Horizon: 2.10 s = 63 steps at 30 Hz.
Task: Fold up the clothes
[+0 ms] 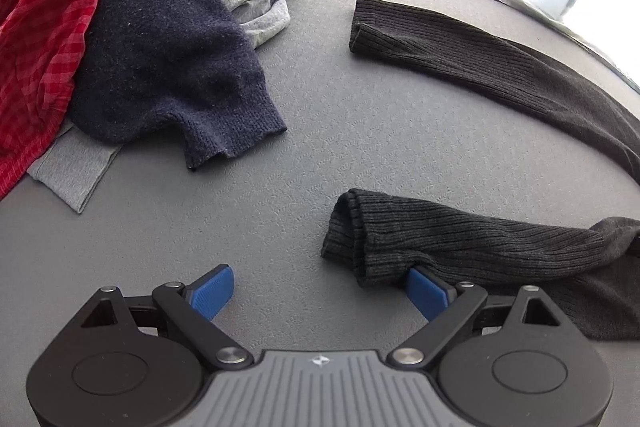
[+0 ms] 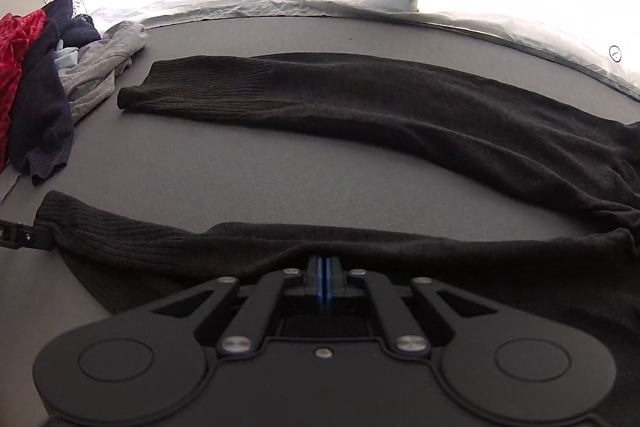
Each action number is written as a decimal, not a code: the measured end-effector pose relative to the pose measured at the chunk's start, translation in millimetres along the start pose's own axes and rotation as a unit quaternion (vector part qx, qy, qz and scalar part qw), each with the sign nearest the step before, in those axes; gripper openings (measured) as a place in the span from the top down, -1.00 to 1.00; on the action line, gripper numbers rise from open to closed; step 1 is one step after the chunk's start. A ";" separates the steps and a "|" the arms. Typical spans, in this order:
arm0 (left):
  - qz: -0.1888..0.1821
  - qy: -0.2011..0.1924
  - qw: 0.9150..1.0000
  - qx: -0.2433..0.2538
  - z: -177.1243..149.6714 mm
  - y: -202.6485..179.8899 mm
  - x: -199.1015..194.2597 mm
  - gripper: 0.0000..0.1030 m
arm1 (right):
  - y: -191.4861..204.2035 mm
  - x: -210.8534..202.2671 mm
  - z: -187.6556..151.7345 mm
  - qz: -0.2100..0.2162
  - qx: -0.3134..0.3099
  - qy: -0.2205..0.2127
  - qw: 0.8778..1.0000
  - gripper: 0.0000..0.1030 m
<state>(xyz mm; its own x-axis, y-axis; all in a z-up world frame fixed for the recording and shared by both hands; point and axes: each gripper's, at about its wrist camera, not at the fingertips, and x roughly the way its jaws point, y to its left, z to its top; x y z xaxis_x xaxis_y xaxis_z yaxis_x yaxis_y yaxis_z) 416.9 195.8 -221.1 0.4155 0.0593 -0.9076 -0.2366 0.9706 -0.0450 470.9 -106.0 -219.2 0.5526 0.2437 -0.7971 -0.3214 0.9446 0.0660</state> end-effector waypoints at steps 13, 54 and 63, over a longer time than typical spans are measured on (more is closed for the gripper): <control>-0.026 -0.025 0.995 0.098 7.2 -27.8 -8.3 -0.81 | -21.5 -12.8 11.0 -0.066 0.093 -0.020 0.993 0.89; 0.001 0.003 1.000 0.024 24.9 -19.8 16.2 -0.81 | 66.9 31.1 34.6 0.077 0.041 0.033 0.996 0.95; 0.001 -0.010 1.000 0.028 32.0 -30.7 20.3 -0.81 | 48.9 39.4 43.7 0.095 0.131 0.046 0.986 0.97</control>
<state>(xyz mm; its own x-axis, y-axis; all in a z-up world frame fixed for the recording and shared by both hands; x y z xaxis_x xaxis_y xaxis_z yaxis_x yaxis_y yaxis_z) 460.8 174.6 -224.7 0.4324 0.0660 -0.8992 -0.1886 0.9819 -0.0186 510.6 -40.6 -221.2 0.4257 0.4112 -0.8060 -0.1964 0.9115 0.3614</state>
